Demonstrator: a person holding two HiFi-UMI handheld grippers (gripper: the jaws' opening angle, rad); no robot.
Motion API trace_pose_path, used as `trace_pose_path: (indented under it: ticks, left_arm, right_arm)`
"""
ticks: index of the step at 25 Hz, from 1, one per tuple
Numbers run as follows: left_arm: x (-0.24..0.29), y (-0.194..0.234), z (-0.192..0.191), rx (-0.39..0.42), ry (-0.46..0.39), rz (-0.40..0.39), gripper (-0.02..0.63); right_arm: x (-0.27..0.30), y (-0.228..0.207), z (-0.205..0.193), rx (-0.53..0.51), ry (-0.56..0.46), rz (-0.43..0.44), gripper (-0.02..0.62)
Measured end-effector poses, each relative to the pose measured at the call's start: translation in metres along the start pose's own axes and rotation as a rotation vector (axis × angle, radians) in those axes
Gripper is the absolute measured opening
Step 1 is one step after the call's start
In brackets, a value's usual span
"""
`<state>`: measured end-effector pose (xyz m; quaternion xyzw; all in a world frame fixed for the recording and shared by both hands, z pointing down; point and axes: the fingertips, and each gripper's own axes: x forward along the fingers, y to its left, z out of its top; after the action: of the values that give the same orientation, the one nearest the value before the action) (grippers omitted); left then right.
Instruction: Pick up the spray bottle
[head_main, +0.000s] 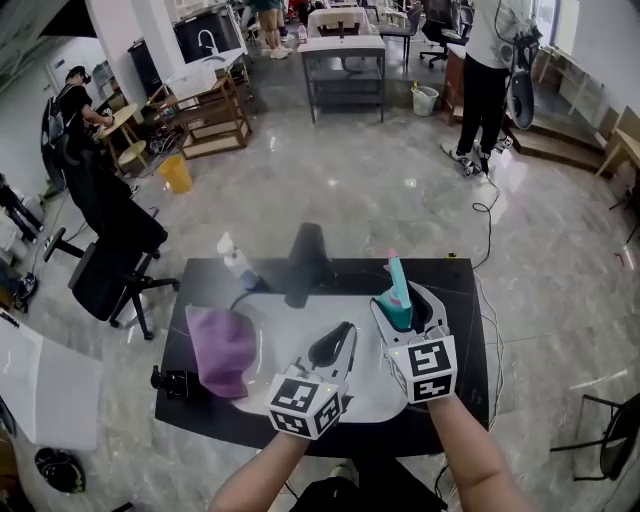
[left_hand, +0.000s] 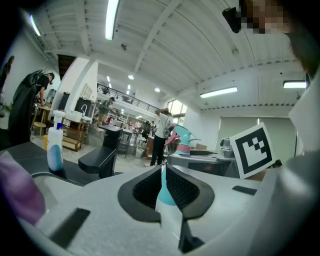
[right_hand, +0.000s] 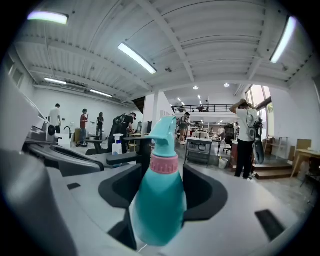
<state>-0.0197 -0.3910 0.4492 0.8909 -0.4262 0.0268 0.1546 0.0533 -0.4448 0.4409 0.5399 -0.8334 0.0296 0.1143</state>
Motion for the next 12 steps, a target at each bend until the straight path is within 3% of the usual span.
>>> trace_pose_path:
  ticks: [12]
  left_arm:
    - [-0.058, -0.032, -0.007, 0.013, -0.009, -0.042, 0.008]
  right_arm:
    - [-0.068, 0.034, -0.005, 0.034, -0.002, -0.019, 0.247]
